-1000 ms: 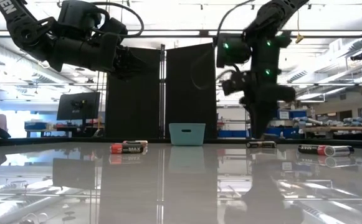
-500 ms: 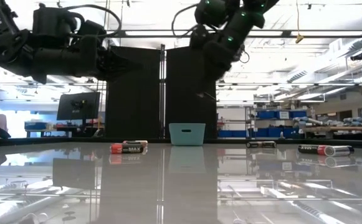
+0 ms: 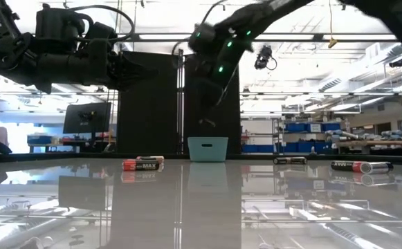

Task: Sort batteries
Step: Put the brown battery into the green bin

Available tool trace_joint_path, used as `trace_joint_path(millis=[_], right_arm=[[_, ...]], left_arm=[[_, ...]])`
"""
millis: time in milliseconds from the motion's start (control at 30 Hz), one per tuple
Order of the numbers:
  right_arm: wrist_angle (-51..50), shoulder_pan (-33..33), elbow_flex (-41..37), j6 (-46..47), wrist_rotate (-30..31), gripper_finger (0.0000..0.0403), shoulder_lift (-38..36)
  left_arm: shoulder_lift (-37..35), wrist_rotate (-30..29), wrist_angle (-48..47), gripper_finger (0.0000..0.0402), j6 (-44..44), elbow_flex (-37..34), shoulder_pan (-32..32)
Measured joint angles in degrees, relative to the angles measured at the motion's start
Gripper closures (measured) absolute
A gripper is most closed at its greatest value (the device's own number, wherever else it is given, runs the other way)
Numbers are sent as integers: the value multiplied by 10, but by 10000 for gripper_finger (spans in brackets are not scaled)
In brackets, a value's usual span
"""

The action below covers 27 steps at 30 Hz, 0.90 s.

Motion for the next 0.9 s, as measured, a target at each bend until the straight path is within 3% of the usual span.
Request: trace_joint_path(millis=[300,900], right_arm=[[-69,-34,95,-46,-4,347,99],[-104,-31,89,-6,-36,343,115]], left_arm=[[0,3,-3,390,1,0,0],[0,2,-17,390,1,0,0]])
